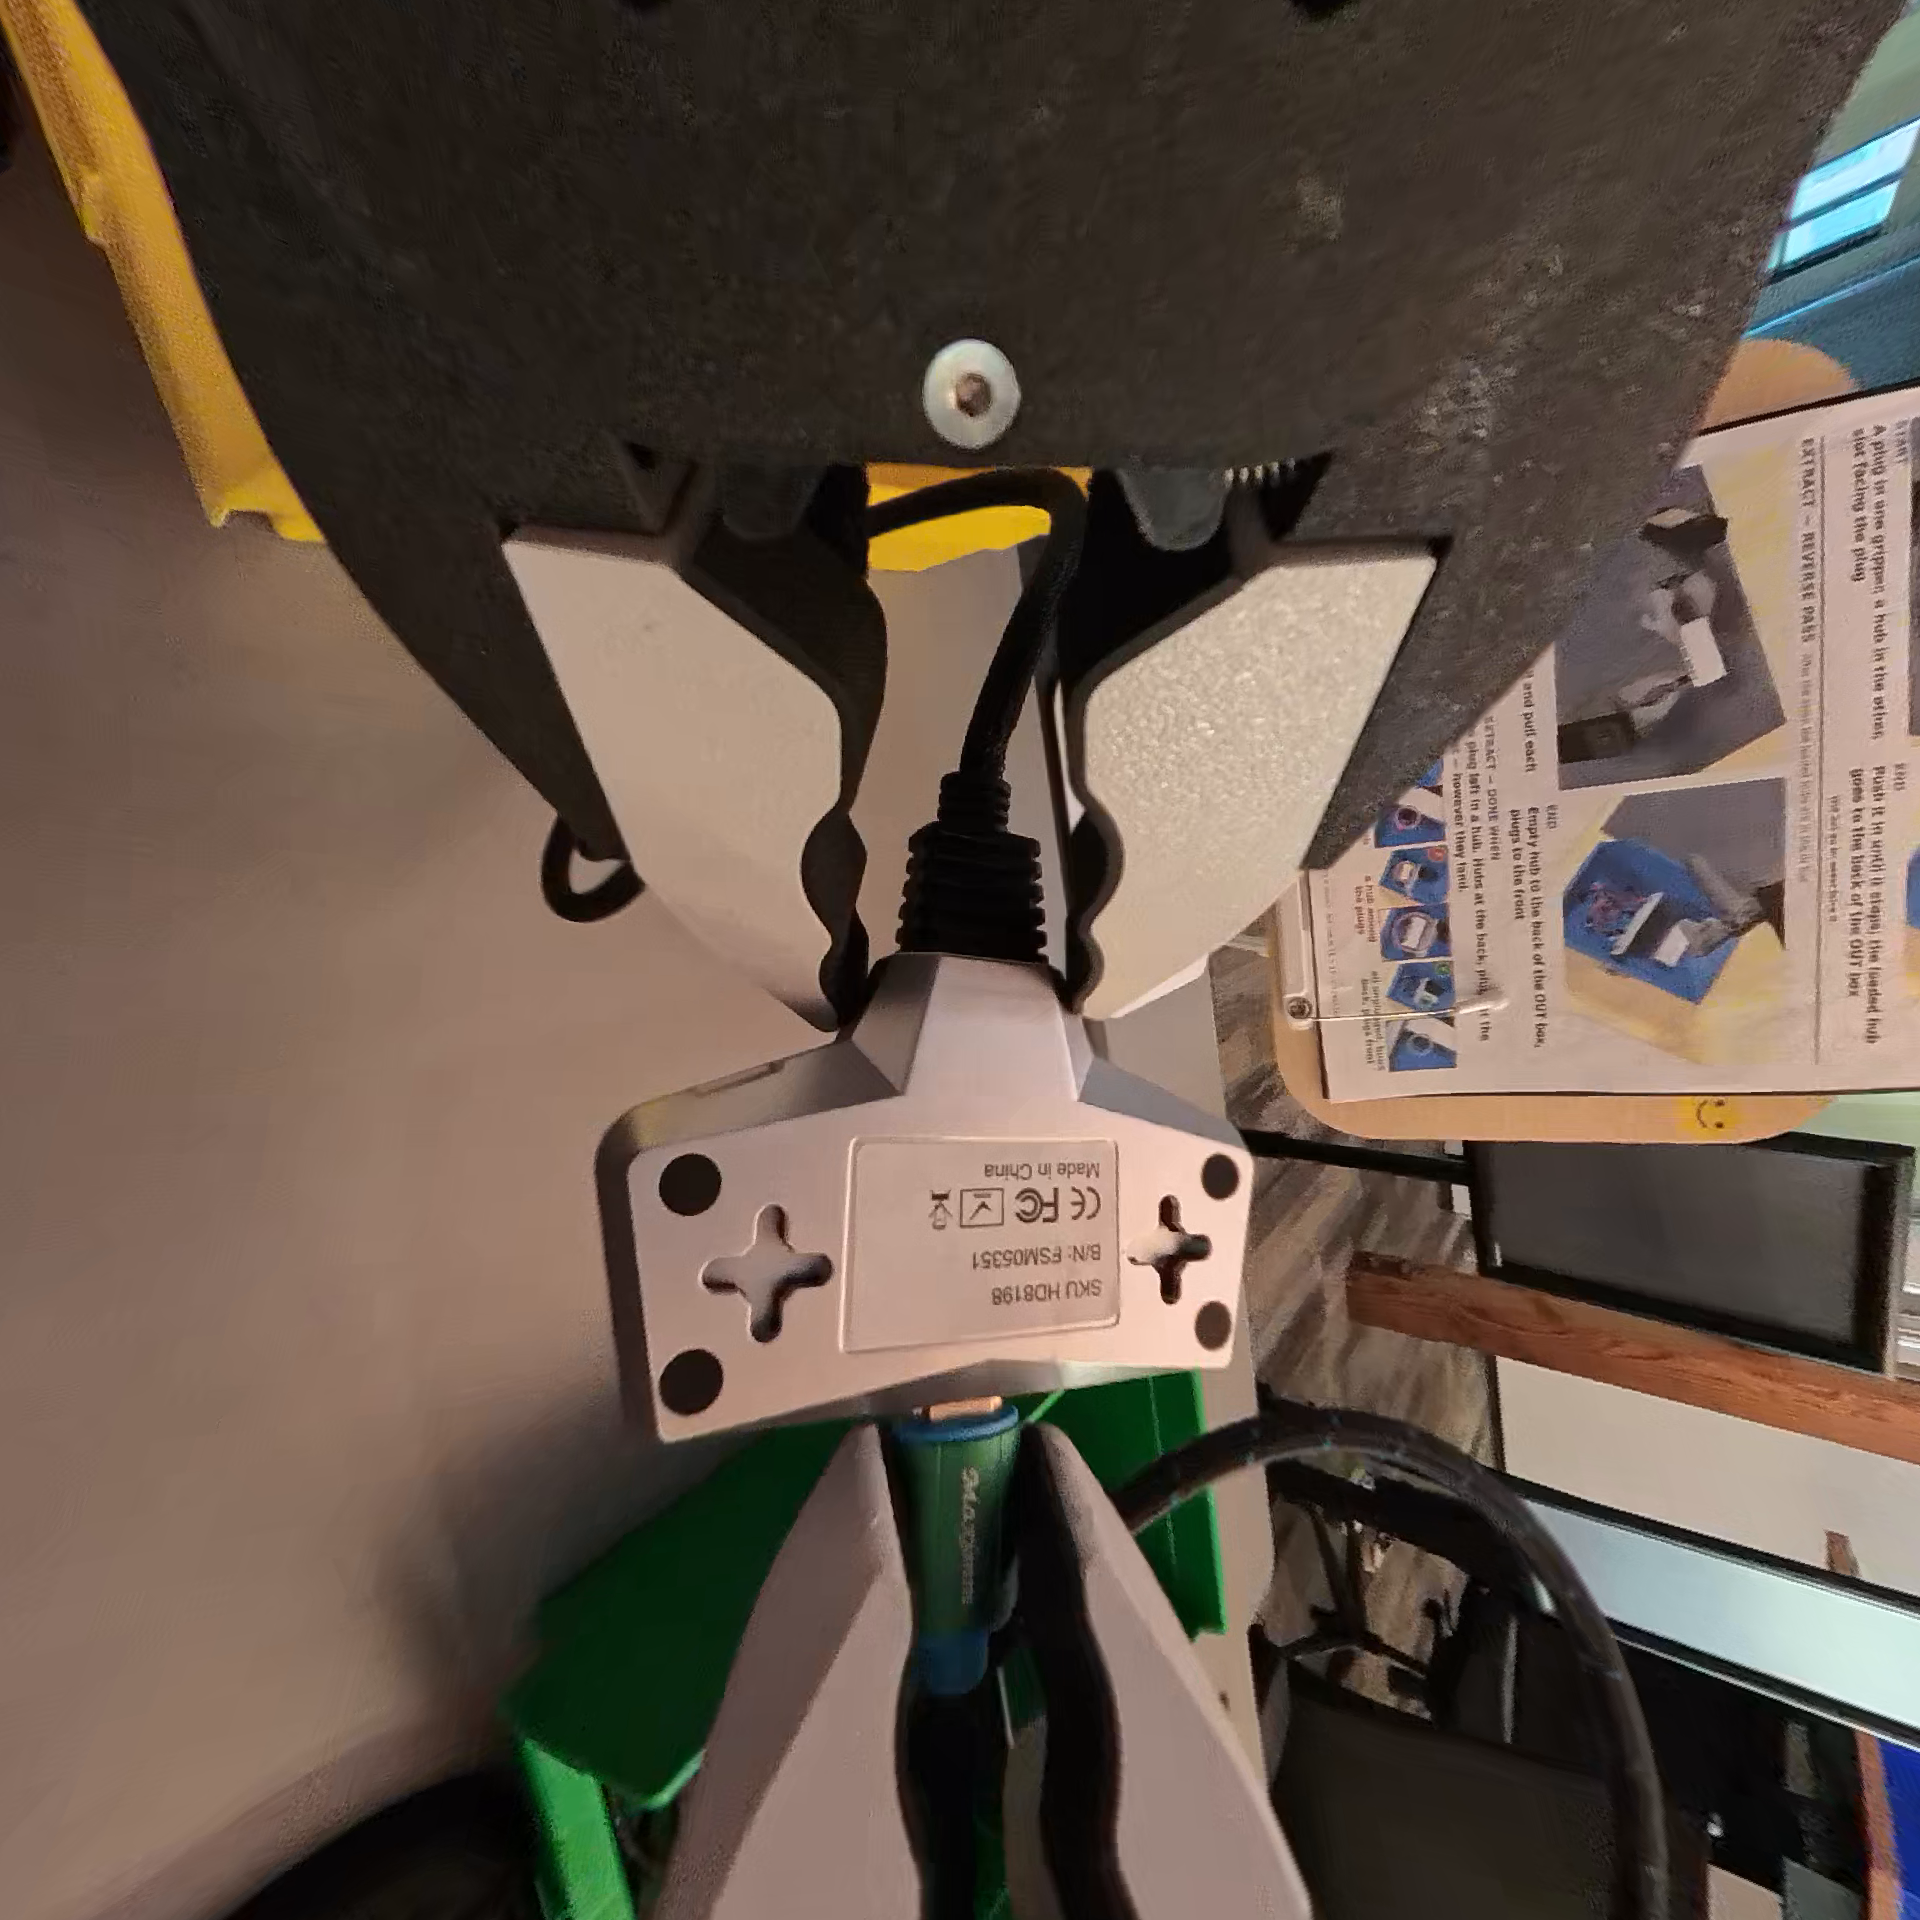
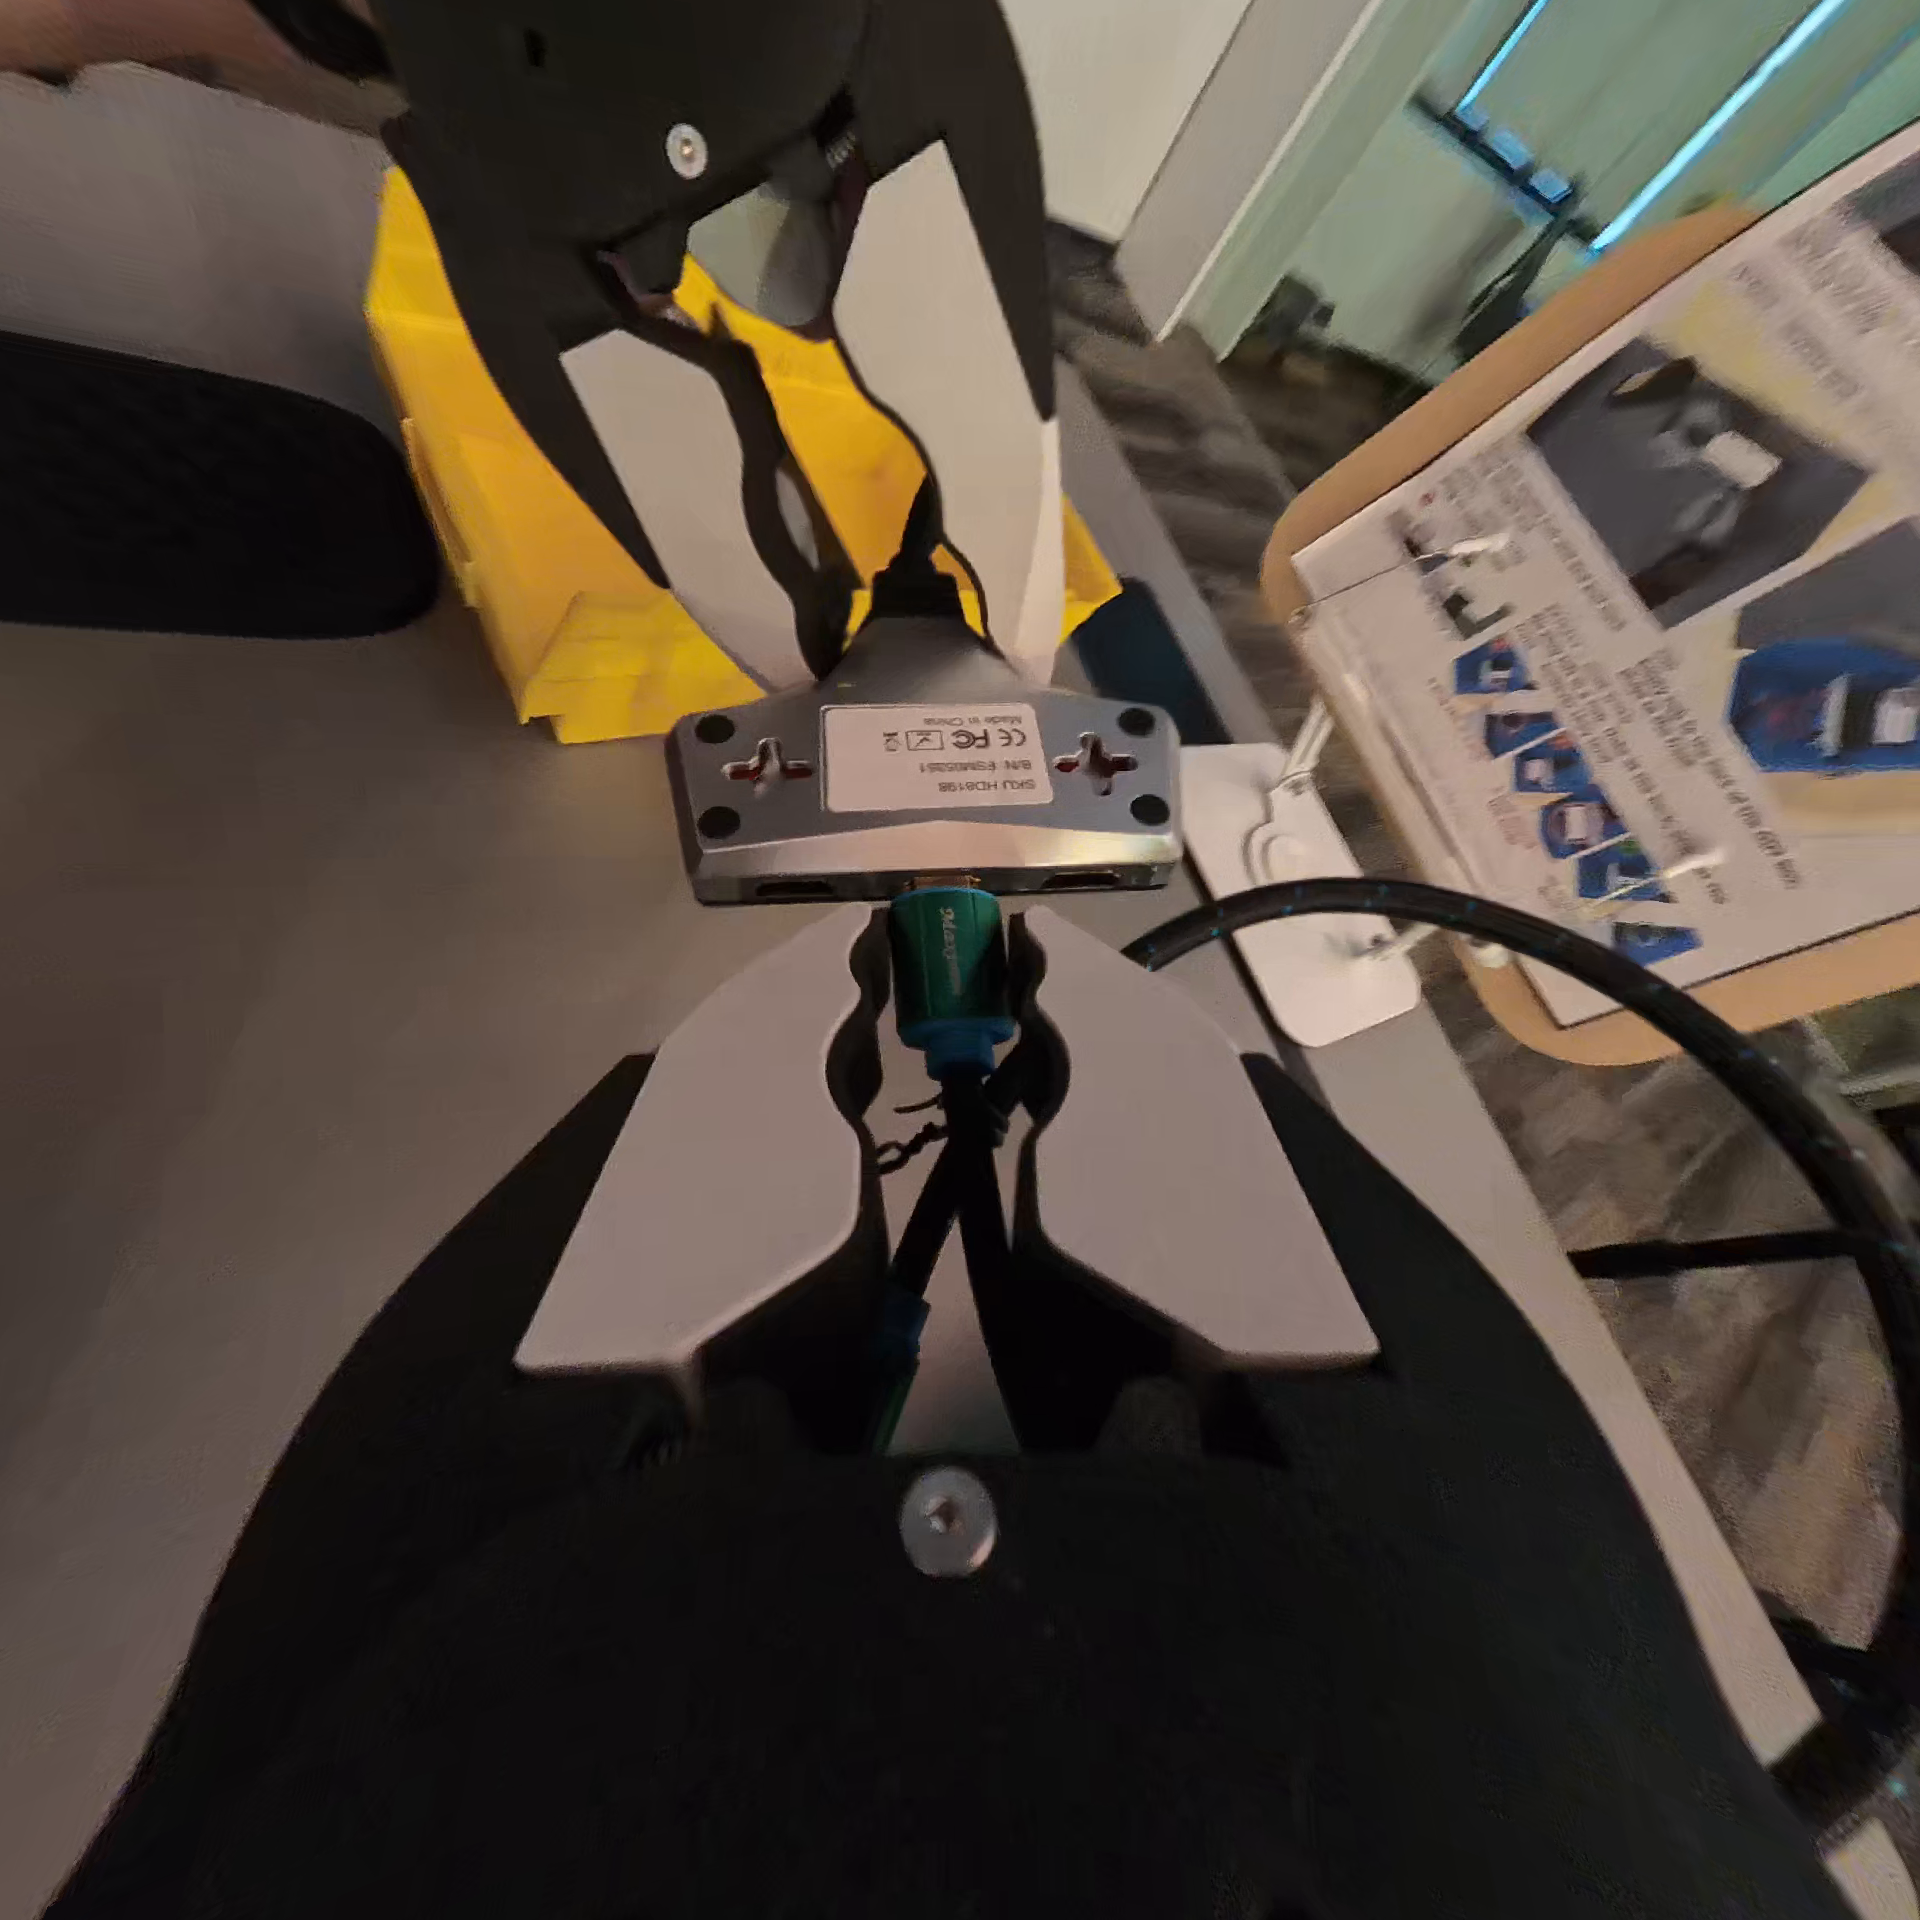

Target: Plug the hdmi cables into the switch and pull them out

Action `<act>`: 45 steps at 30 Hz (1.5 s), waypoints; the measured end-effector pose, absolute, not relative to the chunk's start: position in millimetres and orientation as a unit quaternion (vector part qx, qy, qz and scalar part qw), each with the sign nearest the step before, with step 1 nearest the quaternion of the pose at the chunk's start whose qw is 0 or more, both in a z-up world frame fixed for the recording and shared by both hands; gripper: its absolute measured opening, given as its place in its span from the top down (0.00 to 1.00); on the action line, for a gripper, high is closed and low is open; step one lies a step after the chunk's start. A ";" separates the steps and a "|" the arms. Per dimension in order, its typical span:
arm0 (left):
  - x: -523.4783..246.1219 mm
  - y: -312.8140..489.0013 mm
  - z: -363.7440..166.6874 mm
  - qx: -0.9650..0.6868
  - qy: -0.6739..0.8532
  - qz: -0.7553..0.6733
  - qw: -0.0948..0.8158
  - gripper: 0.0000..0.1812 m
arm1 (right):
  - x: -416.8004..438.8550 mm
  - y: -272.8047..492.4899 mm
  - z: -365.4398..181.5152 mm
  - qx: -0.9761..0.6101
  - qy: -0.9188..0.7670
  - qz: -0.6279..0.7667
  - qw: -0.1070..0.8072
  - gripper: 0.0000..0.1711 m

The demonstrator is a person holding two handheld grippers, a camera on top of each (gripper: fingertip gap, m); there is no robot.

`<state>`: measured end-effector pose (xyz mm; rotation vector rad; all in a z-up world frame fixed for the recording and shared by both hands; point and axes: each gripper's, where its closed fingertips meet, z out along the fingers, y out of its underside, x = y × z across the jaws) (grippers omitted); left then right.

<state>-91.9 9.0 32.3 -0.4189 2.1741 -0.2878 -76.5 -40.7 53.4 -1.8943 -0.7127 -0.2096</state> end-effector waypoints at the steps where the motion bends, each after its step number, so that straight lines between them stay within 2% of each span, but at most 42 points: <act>1: -92.1 9.1 32.1 -0.171 0.875 -0.114 0.439 0.80 | -76.4 -40.8 53.0 -0.794 -0.306 -0.085 0.518 0.88; 8: -90.6 7.3 30.8 -0.164 0.875 -0.111 0.441 0.80 | -64.7 -34.0 31.6 -0.818 -0.336 -0.142 0.445 0.88; 12: -90.6 13.7 22.4 -0.174 0.879 -0.108 0.431 0.80 | -68.1 -31.6 31.5 -0.805 -0.325 -0.138 0.477 0.88; 19: -84.2 23.8 30.9 -0.221 0.859 -0.150 0.436 0.80 | -68.3 -30.7 47.9 -0.764 -0.313 -0.247 0.507 0.89; 25: -82.7 34.9 42.4 -0.253 0.820 -0.168 0.485 0.76 | -61.7 -35.4 46.4 -0.731 -0.343 -0.363 0.465 0.89; 29: -98.7 32.5 48.5 -0.333 0.759 -0.261 0.495 0.77 | -50.4 -38.1 51.8 -0.731 -0.306 -0.377 0.480 0.89; 36: -90.0 0.2 50.9 -0.467 0.589 -0.500 0.429 0.71 | -46.1 -32.6 63.6 -0.699 -0.255 -0.418 0.521 0.91; 39: -82.5 -11.3 42.9 -0.495 0.546 -0.582 0.342 0.73 | -47.8 -31.0 61.0 -0.675 -0.260 -0.455 0.519 0.92; 42: -81.3 -16.5 40.6 -0.496 0.532 -0.635 0.262 0.71 | -51.3 -34.0 60.8 -0.650 -0.270 -0.478 0.525 0.92; 45: -79.9 -19.4 40.9 -0.496 0.541 -0.643 0.220 0.67 | -53.6 -36.4 61.1 -0.628 -0.281 -0.496 0.531 0.93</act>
